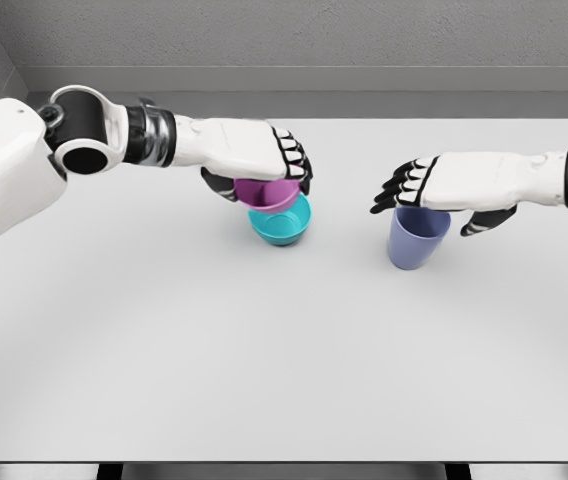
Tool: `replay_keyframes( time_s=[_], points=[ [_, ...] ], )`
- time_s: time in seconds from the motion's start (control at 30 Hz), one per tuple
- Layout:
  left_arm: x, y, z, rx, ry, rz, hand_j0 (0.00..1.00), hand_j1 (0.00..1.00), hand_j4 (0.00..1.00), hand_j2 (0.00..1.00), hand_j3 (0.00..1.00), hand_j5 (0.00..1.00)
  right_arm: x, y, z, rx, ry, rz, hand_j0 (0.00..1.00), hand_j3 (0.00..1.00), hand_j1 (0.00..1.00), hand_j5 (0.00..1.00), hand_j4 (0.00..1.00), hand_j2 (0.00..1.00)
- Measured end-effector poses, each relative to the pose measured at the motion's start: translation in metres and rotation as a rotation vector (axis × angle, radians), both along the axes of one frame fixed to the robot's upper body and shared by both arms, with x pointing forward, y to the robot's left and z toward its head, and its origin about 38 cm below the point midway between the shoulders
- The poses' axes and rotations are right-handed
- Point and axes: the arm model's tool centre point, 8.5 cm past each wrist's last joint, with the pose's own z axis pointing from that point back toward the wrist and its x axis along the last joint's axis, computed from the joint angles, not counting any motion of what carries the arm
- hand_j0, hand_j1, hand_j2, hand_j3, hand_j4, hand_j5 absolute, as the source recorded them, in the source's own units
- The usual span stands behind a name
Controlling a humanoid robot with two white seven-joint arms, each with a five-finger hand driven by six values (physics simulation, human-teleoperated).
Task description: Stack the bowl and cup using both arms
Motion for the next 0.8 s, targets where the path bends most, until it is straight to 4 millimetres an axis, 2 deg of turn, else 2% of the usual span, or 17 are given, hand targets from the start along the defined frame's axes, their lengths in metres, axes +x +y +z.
replay_keyframes(
  time_s=[0.3,0.8],
  points=[
    [0.009,-0.012,-0.029,0.038,0.032,0.027,0.60,0.60,0.60,0.60,0.60,0.60,0.001,0.004,-0.008,-0.002,0.020,0.005,1.00,1.00,1.00,1.00,1.00,1.00],
    [0.012,-0.018,-0.036,0.042,0.047,0.032,0.62,0.62,0.62,0.62,0.62,0.62,0.011,-0.004,-0.017,0.000,0.041,-0.036,1.00,1.00,1.00,1.00,1.00,1.00]
  ],
)
